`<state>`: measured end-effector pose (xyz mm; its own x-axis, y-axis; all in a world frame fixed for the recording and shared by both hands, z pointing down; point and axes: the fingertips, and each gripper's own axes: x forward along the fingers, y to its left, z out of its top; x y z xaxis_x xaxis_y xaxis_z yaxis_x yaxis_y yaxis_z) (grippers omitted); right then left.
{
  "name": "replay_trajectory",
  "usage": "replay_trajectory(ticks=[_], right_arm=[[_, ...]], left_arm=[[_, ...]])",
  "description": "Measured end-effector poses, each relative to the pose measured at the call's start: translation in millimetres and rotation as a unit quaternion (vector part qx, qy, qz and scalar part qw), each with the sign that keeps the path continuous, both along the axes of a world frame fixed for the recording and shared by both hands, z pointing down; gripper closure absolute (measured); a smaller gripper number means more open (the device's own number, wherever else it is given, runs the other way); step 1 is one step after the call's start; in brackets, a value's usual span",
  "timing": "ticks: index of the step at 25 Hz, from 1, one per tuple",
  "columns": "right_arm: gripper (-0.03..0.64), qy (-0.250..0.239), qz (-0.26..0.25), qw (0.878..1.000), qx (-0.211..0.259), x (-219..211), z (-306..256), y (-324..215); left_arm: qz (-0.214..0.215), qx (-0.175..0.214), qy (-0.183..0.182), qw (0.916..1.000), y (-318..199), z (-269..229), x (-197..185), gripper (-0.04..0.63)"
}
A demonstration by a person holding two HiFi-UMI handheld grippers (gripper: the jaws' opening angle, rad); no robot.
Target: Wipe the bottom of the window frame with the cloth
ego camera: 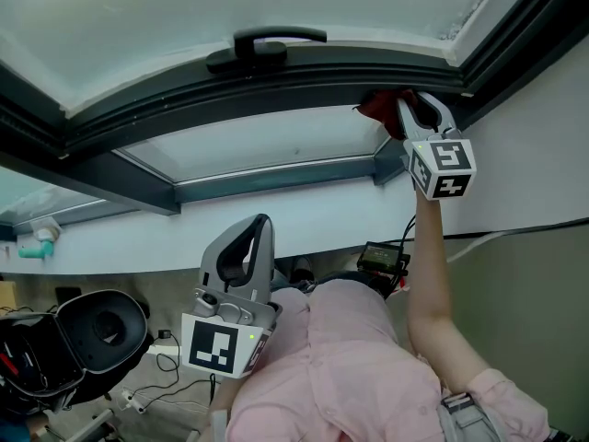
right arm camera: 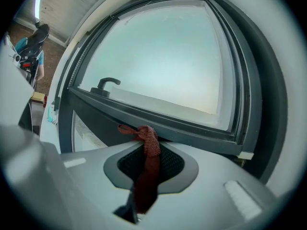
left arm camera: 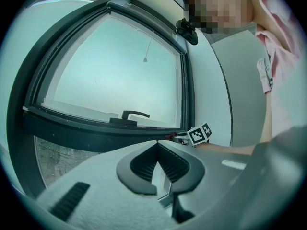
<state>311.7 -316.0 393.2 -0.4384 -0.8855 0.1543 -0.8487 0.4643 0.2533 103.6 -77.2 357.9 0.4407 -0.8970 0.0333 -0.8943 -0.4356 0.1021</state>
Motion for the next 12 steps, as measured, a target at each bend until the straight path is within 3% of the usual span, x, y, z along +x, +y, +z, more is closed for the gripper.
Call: replay_trajectory(ticks=[12], right_arm=[[0.555,0.003,-0.001,1.000,0.006,3.6,0.7,-1.5]], left_arm=[[-0.002,0.002,-0.002,1.0000,0.2,-0.2,1.4,0.598]])
